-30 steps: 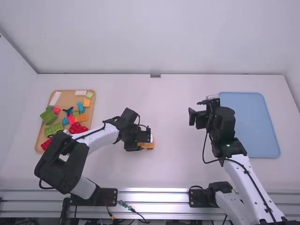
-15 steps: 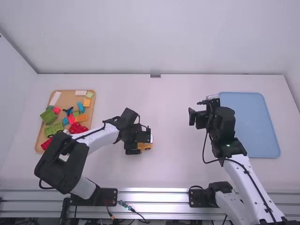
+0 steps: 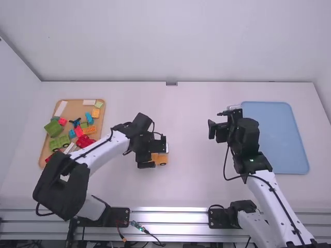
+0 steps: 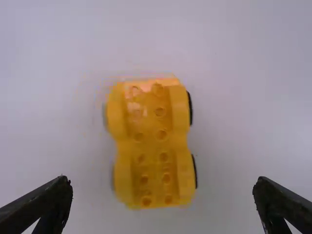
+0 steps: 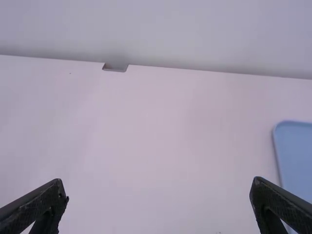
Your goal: Assemble lego blocks to make yellow taxi
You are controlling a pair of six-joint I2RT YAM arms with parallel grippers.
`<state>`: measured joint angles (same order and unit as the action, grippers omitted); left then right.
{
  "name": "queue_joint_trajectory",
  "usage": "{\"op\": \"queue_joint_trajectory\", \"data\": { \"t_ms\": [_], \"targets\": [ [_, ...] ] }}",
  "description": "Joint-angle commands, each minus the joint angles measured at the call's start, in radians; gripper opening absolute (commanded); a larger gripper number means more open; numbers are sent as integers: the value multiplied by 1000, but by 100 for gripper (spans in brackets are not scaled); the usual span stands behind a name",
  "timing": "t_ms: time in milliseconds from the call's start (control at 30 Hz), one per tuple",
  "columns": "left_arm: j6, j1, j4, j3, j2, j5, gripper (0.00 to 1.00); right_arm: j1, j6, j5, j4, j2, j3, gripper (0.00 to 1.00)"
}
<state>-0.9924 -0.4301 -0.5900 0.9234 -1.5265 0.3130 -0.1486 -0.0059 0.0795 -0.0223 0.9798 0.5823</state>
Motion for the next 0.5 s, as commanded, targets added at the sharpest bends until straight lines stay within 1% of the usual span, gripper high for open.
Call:
{"op": "queue_joint_trajectory", "data": {
  "t_ms": [0, 100, 233, 267, 333, 400, 433, 467],
  "targets": [
    [43, -1, -31, 60, 72, -2, 99, -2, 3, 2, 1, -2, 19, 99],
    [153, 18, -23, 93, 108, -52, 99, -2, 2, 2, 0, -2, 19, 99],
    [392, 82, 52, 99, 157, -189, 99, -2, 3, 3, 1, -2, 20, 99],
    [408, 90, 57, 99, 159, -198, 99, -2, 3, 3, 1, -2, 20, 99],
    [524, 151, 86, 100, 174, -256, 99, -2, 3, 15, 2, -2, 19, 99],
    [609, 183, 95, 99, 182, -292, 99, -2, 3, 37, 2, -2, 19, 99],
    [719, 219, 102, 99, 188, -339, 99, -2, 3, 60, 2, -2, 19, 99],
    [771, 238, 103, 100, 190, -363, 99, -2, 3, 64, 2, -2, 20, 99]
  ]
}}
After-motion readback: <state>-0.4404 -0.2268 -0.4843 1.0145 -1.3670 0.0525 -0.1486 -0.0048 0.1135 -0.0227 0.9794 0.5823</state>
